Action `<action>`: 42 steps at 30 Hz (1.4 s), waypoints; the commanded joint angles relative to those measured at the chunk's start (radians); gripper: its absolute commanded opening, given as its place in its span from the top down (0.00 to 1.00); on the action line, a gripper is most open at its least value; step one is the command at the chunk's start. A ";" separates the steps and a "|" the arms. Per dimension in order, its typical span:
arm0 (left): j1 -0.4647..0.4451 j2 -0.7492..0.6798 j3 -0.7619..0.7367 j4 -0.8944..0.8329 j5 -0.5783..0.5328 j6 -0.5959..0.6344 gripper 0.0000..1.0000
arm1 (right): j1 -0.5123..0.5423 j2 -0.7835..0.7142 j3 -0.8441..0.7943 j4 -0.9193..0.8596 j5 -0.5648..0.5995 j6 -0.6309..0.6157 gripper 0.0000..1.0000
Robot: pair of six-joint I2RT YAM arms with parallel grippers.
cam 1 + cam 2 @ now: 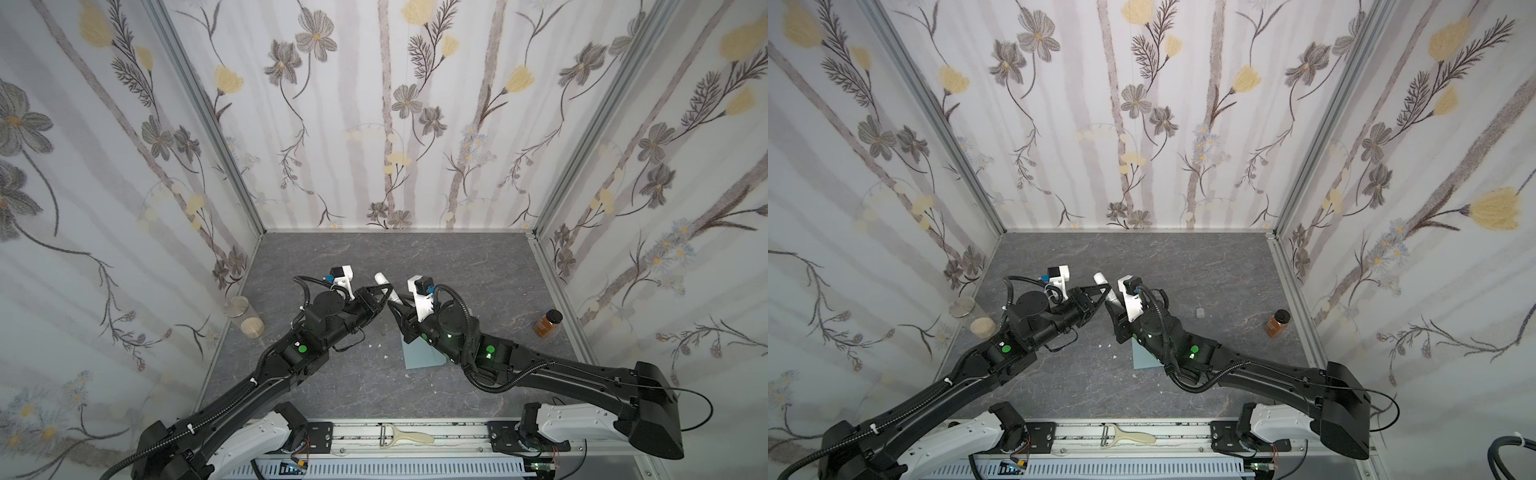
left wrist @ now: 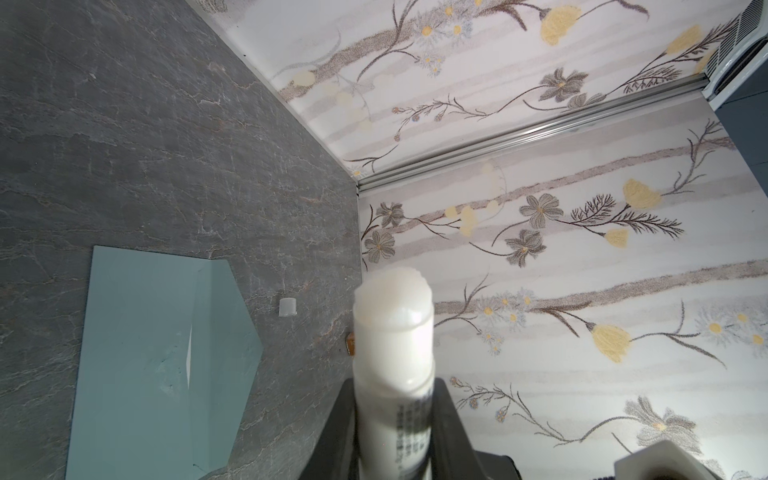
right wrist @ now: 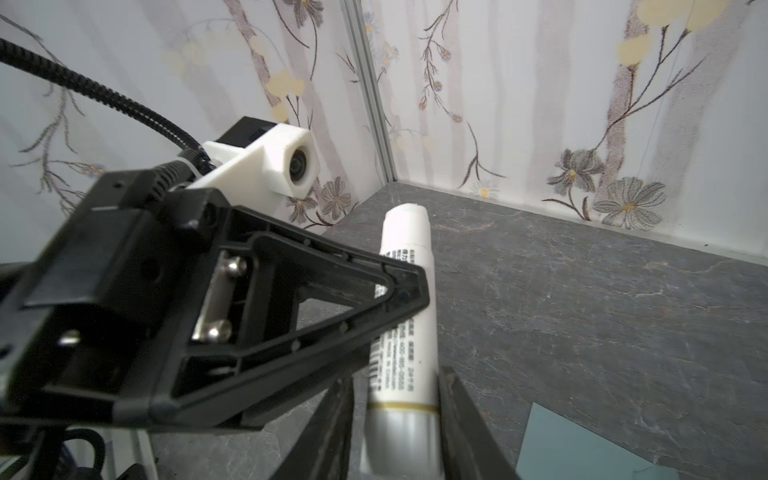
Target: Place the letter into the envelope and seal it
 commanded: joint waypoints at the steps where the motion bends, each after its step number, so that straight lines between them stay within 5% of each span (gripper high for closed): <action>1: -0.001 0.005 0.017 0.055 0.014 -0.001 1.00 | 0.008 0.012 0.007 -0.007 0.000 -0.040 0.71; 8: -0.001 0.012 0.024 0.056 0.025 0.002 1.00 | -0.012 0.007 0.002 0.062 -0.095 0.034 0.79; 16: -0.002 0.004 0.012 0.061 0.028 0.002 1.00 | -0.094 -0.041 -0.053 0.181 -0.317 0.246 0.79; 25: -0.001 -0.013 -0.006 0.073 0.010 -0.003 1.00 | -0.126 -0.046 -0.065 0.226 -0.405 0.338 0.76; 34: -0.001 -0.036 -0.022 0.078 -0.034 -0.029 1.00 | -0.126 -0.050 -0.076 0.199 -0.344 0.268 0.46; 42: -0.002 -0.014 -0.021 0.118 -0.049 -0.076 1.00 | -0.107 -0.041 -0.069 0.172 -0.234 0.159 0.43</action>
